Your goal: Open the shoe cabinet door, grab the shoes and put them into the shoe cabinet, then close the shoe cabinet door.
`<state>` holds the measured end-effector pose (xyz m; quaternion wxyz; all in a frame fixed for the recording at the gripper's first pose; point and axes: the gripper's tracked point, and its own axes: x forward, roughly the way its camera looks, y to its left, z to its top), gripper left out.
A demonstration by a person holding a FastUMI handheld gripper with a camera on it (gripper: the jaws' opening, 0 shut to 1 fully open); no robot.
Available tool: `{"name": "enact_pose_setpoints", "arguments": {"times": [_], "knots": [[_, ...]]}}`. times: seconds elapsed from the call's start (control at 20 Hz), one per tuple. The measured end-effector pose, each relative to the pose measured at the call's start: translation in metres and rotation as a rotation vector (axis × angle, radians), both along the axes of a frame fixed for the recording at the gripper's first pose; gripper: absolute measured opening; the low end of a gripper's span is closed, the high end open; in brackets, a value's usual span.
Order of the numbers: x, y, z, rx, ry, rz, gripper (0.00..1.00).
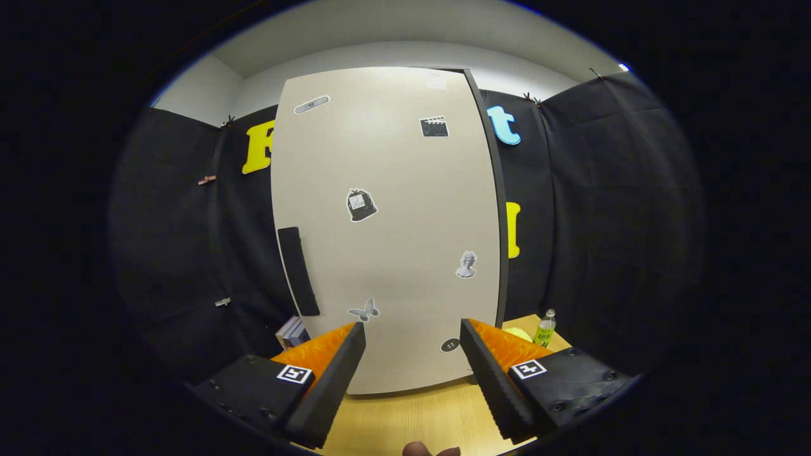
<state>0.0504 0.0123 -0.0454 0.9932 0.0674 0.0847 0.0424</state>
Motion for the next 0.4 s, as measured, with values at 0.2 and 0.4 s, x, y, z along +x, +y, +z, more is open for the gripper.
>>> {"name": "enact_pose_setpoints", "arguments": {"times": [0.2,0.4], "knots": [[-0.008,-0.01,-0.005,0.004,0.001,-0.007,0.98],[-0.011,-0.02,-0.008,-0.005,-0.001,-0.014,0.98]]}}
